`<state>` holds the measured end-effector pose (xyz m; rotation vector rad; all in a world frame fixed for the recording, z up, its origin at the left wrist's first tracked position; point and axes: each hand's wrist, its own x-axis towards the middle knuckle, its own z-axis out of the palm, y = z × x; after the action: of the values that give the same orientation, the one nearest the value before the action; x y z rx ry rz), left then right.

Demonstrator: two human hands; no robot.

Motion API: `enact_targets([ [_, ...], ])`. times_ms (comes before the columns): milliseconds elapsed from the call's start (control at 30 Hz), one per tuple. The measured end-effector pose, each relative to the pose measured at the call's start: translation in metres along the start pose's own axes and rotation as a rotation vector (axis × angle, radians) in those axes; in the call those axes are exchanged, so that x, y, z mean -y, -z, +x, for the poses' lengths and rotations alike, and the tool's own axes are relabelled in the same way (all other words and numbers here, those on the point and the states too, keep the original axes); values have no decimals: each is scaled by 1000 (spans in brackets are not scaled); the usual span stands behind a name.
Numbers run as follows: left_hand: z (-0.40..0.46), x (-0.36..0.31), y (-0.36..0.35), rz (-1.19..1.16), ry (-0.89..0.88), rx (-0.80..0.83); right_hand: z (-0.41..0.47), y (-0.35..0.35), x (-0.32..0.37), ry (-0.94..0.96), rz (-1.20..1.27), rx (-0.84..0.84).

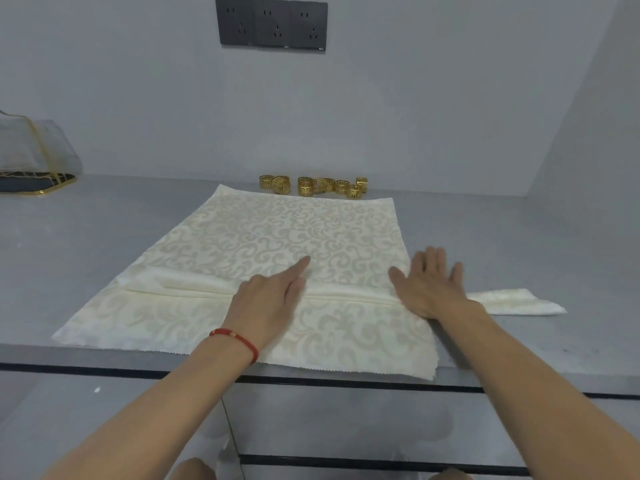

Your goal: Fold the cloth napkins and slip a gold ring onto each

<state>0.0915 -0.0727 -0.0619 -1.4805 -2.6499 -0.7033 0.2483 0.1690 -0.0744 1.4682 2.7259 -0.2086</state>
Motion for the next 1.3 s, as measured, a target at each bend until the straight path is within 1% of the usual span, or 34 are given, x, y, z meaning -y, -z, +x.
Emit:
enact_targets([
  [67, 14, -1, -1, -55, 100, -82, 2, 3, -10, -47, -63, 8],
  [133, 21, -5, -3, 28, 119, -131, -1, 10, 0, -73, -284, -60],
  [167, 23, -6, -5, 79, 116, -130, -5, 17, 11, -38, -412, -131],
  [200, 25, -6, -6, 128, 91, -117, -10, 25, 24, 33, -483, -222],
  [233, 27, -7, -8, 164, 65, -97, -14, 30, 37, 139, -458, -314],
  [267, 28, -6, -10, 198, 38, -83, -15, 31, 48, 295, -347, -342],
  [300, 28, -5, -9, 220, 30, -58, -18, 31, 58, 455, -164, -280],
  [333, 30, -3, -7, 231, 24, -29, -21, 28, 67, 574, -22, -142],
  [367, 33, -2, -3, 235, 11, 22, -24, 22, 74, 636, 24, -10],
  [400, 36, -2, 1, 230, 8, 90, -26, 13, 75, 659, -3, 66],
  [433, 39, -2, 6, 223, 15, 167, -25, 4, 74, 670, -38, 84],
  [467, 43, -3, 10, 229, 21, 240, -24, -3, 72, 669, -55, 66],
  [533, 53, -10, 17, 327, -9, 350, -20, -5, 71, 665, -55, 54],
  [600, 60, -18, 23, 406, -29, 448, -19, -2, 72, 637, -4, 106],
  [667, 65, -26, 34, 421, -42, 526, -19, -1, 72, 627, 46, 138],
  [833, 75, -40, 60, 454, -42, 647, -19, -5, 73, 653, -33, 42],
  [933, 77, -52, 63, 465, -76, 675, -20, -6, 73, 655, -46, 35],
  [1000, 80, -58, 61, 411, -110, 681, -21, -4, 73, 661, -57, 16],
  [1033, 81, -59, 62, 357, -118, 720, -22, -3, 73, 662, -66, 12],
  [1133, 83, -52, 73, 62, -56, 884, -25, -3, 74, 668, -83, 5],
  [1200, 83, -40, 80, -82, -78, 944, -25, -3, 75, 669, -87, 3],
  [1233, 84, -35, 80, -102, -132, 943, -25, -4, 73, 667, -82, 0],
  [1300, 85, -25, 73, -103, -214, 879, -25, -4, 73, 666, -62, 31],
])
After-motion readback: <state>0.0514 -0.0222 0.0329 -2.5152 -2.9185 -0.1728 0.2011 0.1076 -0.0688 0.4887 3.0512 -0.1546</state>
